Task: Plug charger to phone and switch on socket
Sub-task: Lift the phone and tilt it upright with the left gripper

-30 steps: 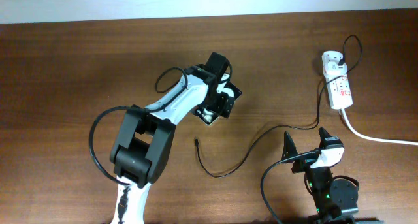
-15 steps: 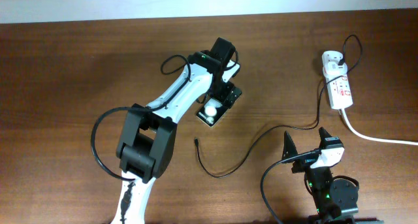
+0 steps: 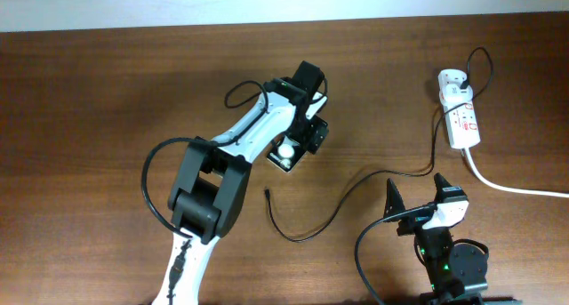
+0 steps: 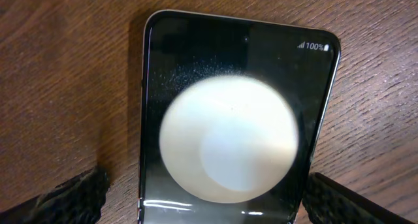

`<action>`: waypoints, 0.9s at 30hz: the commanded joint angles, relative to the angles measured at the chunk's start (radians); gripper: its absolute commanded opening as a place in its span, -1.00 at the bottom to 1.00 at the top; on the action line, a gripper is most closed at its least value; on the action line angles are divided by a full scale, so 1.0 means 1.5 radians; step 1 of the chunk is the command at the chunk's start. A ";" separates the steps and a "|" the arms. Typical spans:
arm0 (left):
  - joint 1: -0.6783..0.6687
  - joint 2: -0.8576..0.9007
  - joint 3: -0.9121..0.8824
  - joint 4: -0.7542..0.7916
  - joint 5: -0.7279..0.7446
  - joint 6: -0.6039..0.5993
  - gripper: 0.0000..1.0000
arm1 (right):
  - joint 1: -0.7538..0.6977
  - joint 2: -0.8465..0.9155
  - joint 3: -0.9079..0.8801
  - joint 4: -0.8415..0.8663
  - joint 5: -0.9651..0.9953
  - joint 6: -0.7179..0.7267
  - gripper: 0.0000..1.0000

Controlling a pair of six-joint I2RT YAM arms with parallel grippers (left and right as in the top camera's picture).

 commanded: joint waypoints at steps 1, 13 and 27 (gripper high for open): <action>0.004 0.071 -0.040 -0.027 0.023 -0.006 0.99 | 0.004 -0.004 -0.003 -0.004 0.006 0.002 0.97; 0.003 0.071 -0.040 -0.041 0.019 -0.058 0.54 | 0.004 -0.004 -0.003 -0.004 0.006 0.002 0.97; 0.183 0.063 -0.040 -0.126 0.118 -0.242 0.98 | 0.004 -0.004 -0.003 -0.004 0.006 0.002 0.97</action>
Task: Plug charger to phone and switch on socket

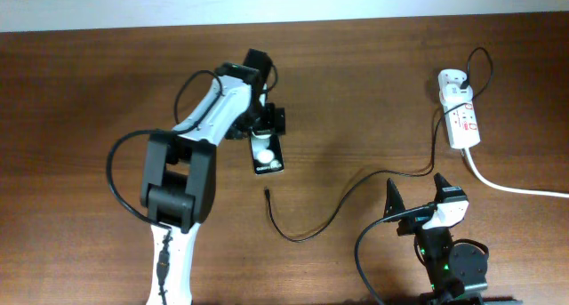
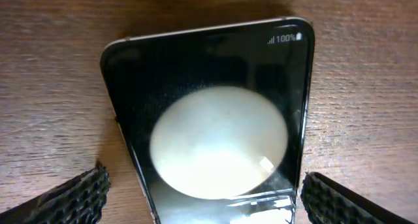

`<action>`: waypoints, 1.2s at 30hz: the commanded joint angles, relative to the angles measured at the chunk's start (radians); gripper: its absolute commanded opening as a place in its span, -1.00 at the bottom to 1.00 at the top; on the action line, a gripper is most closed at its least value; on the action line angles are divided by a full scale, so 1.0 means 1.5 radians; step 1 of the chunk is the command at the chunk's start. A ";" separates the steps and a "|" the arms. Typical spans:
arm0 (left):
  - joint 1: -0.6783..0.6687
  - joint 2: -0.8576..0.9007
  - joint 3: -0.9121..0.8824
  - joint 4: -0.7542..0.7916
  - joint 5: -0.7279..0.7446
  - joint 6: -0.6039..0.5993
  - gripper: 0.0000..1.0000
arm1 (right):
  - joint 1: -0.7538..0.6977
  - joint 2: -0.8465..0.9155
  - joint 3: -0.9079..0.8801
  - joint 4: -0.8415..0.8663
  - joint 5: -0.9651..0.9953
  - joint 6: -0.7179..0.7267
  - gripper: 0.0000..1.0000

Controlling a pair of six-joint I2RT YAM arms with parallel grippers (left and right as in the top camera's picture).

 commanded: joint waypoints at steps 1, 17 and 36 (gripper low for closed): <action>0.058 0.069 -0.043 -0.016 0.069 0.043 0.98 | 0.004 -0.004 -0.003 -0.004 0.006 0.003 0.97; 0.044 0.069 -0.043 -0.008 0.069 0.043 0.98 | 0.004 -0.004 -0.003 -0.004 0.006 0.003 0.97; -0.004 0.069 -0.043 -0.001 0.036 0.043 0.98 | 0.004 -0.004 -0.003 -0.004 0.006 0.003 0.97</action>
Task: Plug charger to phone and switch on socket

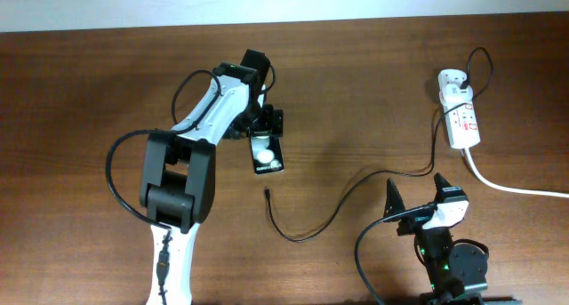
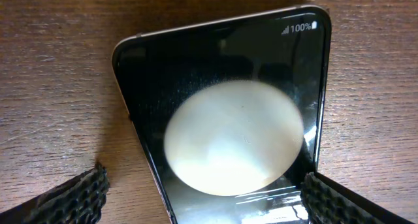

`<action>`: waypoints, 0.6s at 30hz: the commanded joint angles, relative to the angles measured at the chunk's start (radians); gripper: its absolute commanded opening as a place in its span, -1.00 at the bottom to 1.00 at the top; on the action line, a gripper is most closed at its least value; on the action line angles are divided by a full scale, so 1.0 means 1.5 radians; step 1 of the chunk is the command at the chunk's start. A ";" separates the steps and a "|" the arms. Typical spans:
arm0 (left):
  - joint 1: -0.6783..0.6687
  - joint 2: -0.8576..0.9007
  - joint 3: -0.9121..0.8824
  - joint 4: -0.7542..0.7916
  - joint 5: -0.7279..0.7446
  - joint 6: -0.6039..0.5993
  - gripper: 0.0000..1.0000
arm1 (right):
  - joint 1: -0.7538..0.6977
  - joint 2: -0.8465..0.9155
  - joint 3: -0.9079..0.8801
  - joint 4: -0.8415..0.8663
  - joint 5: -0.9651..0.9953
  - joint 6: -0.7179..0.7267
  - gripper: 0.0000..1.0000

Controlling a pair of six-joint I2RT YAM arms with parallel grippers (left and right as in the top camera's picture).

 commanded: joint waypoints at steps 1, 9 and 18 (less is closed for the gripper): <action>-0.007 0.072 -0.040 0.006 0.044 0.010 0.98 | 0.004 -0.004 -0.003 -0.004 0.006 0.003 0.97; -0.007 0.072 -0.040 0.009 0.044 0.010 0.98 | 0.004 -0.004 -0.003 -0.004 0.006 0.003 0.97; -0.008 0.072 -0.040 0.015 0.044 0.010 0.98 | 0.004 -0.004 -0.003 -0.004 0.006 0.003 0.97</action>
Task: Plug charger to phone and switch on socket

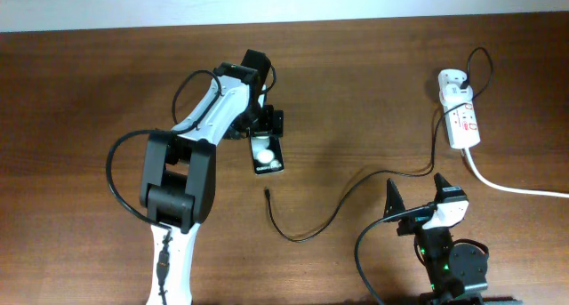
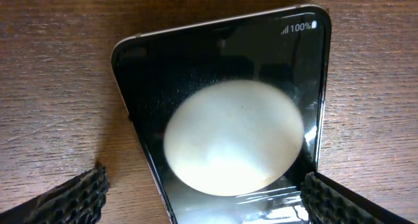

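Note:
The phone (image 1: 266, 152) lies flat on the table with its screen lit, showing a pale round shape and "100%" (image 2: 235, 139). My left gripper (image 1: 264, 130) is low over its far end, open, with the phone between its fingers (image 2: 72, 196). Bare wood shows between the left finger and the phone, while the right finger is at the phone's edge. The charger cable's free plug (image 1: 267, 195) lies just below the phone. The black cable (image 1: 342, 203) runs to the white socket strip (image 1: 462, 120) at the right. My right gripper (image 1: 416, 201) rests open at the bottom right, holding nothing.
A white mains lead (image 1: 511, 188) runs from the socket strip off the right edge. The cable loops across the table between the phone and the right arm. The table's far edge meets a white wall.
At first the phone lay tilted further to the right, with my left gripper open over it. By the following moment it lay further left, turned nearly straight above the cable's plug, the gripper still straddling it. Nothing has changed since, and the right arm stayed still.

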`<action>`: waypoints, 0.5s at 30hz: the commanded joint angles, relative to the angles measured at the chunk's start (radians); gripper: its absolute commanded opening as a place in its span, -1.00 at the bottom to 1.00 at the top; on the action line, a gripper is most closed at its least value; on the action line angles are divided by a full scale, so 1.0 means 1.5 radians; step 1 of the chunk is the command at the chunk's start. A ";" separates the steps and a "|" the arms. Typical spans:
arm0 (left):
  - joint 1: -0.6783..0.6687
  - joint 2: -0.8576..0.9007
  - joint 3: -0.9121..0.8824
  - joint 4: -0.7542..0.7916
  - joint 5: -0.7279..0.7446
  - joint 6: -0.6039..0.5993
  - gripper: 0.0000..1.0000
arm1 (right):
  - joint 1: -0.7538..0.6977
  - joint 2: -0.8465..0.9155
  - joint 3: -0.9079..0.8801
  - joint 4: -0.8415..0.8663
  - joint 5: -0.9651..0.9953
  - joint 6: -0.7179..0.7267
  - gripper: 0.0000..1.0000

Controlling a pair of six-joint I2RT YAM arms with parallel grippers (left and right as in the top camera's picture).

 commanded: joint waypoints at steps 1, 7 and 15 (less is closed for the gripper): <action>-0.007 0.072 -0.039 0.013 0.047 0.009 0.98 | 0.004 -0.004 -0.003 -0.004 0.006 0.002 0.97; -0.008 0.072 -0.040 0.012 0.048 0.044 0.98 | 0.004 -0.004 -0.003 -0.004 0.006 0.002 0.97; -0.008 0.072 -0.040 0.015 0.047 0.044 0.98 | 0.004 -0.004 -0.003 -0.004 0.006 0.002 0.97</action>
